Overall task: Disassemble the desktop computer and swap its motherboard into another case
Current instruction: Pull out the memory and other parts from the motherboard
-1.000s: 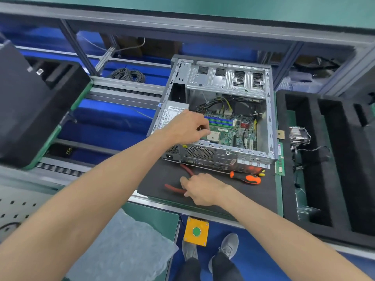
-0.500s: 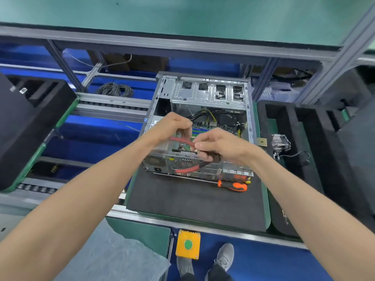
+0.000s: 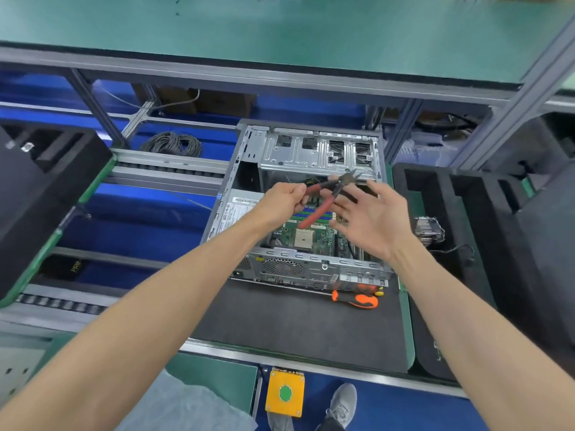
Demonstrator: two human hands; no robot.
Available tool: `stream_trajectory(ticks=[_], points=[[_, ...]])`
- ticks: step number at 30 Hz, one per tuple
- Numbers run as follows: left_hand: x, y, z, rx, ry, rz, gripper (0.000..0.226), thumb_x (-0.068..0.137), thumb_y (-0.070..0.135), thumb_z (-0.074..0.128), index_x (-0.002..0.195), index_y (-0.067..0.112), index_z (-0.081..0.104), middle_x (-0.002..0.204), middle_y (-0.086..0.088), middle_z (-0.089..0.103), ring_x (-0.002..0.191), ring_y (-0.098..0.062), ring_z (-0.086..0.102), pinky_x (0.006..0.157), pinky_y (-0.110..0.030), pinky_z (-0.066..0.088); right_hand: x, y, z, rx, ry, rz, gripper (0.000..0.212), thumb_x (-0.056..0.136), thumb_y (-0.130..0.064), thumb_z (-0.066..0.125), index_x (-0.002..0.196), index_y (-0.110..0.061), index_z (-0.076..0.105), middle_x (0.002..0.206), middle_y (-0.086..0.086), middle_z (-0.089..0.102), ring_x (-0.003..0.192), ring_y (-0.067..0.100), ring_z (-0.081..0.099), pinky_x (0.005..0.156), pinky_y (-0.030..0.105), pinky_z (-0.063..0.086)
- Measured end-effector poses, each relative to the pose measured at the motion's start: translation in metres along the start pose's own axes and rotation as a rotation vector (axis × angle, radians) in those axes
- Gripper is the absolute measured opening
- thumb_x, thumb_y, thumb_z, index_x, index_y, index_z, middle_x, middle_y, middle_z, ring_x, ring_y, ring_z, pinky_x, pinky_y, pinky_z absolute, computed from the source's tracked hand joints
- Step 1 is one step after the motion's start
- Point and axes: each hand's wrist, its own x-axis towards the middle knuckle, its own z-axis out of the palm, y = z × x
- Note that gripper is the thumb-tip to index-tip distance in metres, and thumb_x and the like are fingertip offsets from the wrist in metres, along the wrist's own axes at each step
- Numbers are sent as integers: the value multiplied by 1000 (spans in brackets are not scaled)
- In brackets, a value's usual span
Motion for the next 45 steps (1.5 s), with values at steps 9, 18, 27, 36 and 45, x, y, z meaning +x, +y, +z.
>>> stream_trajectory(ticks=[9,18,27,36,45], points=[[12,12,36,321,-18,-87,31,105,24,37,99,4,61,69,-6,74,59,-16,68,63,-31,50,40,27,7,-594,646,-57,23,105,-20,52,121,-5,57,108,21,69,79,27,72,61,34,61],[23,-2,22,56,-323,-125,24,97,20,59,80,22,76,93,7,73,92,-9,64,91,-33,44,50,21,-11,-649,397,397,54,72,-75,68,88,-23,61,70,-5,54,61,14,46,53,28,38],[70,-9,48,17,463,-395,44,85,2,50,126,6,32,139,-15,31,124,-35,38,98,-44,39,75,36,-11,-1092,477,239,45,64,-34,60,100,-8,53,43,-1,55,46,14,52,51,27,38],[101,-39,36,49,515,-357,25,103,18,48,111,4,68,114,-22,66,99,-33,58,76,-35,42,86,40,-29,-1686,587,11,69,79,-44,69,136,-11,48,124,13,53,108,34,55,84,39,49],[97,-44,32,-183,463,-361,32,99,21,53,70,11,57,87,-13,60,93,-29,51,70,-32,34,85,38,-26,-2091,517,-143,63,83,-48,60,139,-21,46,128,4,54,114,29,53,75,42,45]])
